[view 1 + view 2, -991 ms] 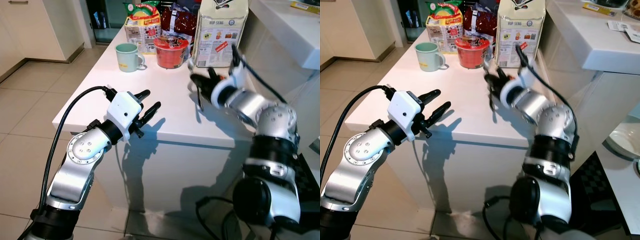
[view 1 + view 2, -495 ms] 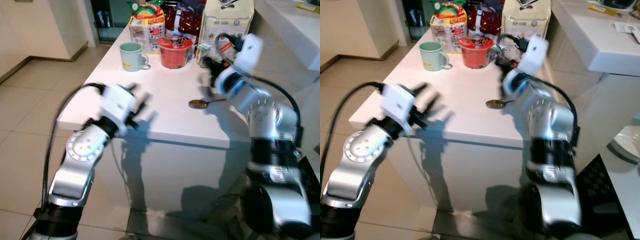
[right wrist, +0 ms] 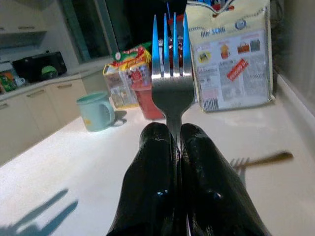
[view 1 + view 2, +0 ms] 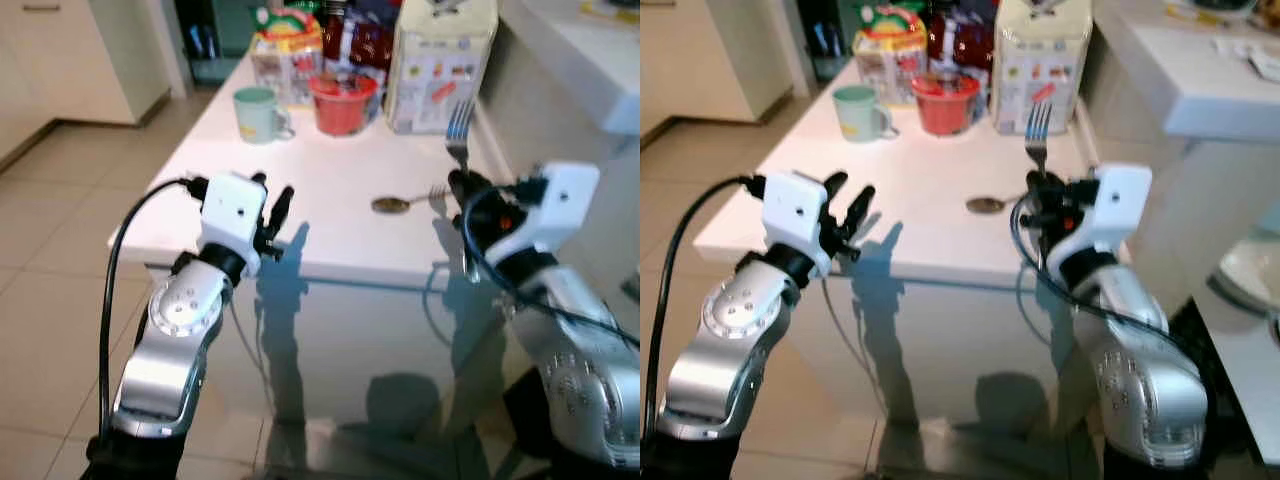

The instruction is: Setting the table

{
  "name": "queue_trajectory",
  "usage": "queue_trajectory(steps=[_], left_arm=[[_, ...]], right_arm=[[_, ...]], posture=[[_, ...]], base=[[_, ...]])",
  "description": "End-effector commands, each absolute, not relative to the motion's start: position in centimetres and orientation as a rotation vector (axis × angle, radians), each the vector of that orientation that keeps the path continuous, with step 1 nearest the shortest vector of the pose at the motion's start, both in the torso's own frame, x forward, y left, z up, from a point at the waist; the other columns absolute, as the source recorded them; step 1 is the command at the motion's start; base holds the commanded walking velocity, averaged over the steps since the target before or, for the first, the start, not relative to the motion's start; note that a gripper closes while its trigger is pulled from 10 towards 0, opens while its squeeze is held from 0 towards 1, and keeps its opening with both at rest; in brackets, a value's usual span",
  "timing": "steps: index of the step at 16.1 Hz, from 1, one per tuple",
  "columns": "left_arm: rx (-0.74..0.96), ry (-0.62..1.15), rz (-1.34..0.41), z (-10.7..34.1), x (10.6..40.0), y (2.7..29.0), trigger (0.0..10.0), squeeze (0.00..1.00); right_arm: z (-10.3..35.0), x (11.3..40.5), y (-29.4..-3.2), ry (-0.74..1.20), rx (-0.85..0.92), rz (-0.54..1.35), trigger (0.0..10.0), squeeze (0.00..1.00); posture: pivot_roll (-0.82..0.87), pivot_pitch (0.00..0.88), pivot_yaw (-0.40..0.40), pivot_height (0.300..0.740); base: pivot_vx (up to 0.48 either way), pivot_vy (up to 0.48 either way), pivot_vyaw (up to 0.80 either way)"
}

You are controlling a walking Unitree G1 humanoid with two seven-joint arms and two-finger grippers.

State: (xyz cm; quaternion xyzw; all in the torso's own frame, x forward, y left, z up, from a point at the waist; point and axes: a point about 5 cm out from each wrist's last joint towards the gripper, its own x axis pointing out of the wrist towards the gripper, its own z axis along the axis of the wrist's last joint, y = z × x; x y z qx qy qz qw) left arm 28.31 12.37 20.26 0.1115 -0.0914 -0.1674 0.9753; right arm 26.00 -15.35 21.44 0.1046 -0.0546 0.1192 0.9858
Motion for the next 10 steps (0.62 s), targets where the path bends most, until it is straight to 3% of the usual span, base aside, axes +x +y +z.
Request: queue_trajectory(steps=[1, 4, 10], left_arm=[[0.232, -0.187, -0.327, 20.6, 28.4, 12.4, 10.0, 0.0], [0.241, -0.202, -0.326, 20.9, 28.6, 12.0, 10.0, 0.0], [0.185, -0.154, -0.23, 19.8, 29.6, 12.6, 10.0, 0.0]], right_arm=[[21.7, 25.7, -14.9, -0.115, 0.2, 0.255, 10.0, 0.0], [20.4, 25.7, -14.9, -0.082, 0.188, 0.224, 10.0, 0.0], [19.2, 26.7, -15.4, -0.061, 0.089, 0.099, 10.0, 0.0]], posture=[[-0.04, 0.0, 0.047, 0.74], [0.0, 0.0, 0.024, 0.74], [-0.01, 0.0, 0.023, 0.74]], base=[[-0.334, 0.0, 0.0], [-0.299, 0.0, 0.0], [0.0, 0.0, 0.0]])
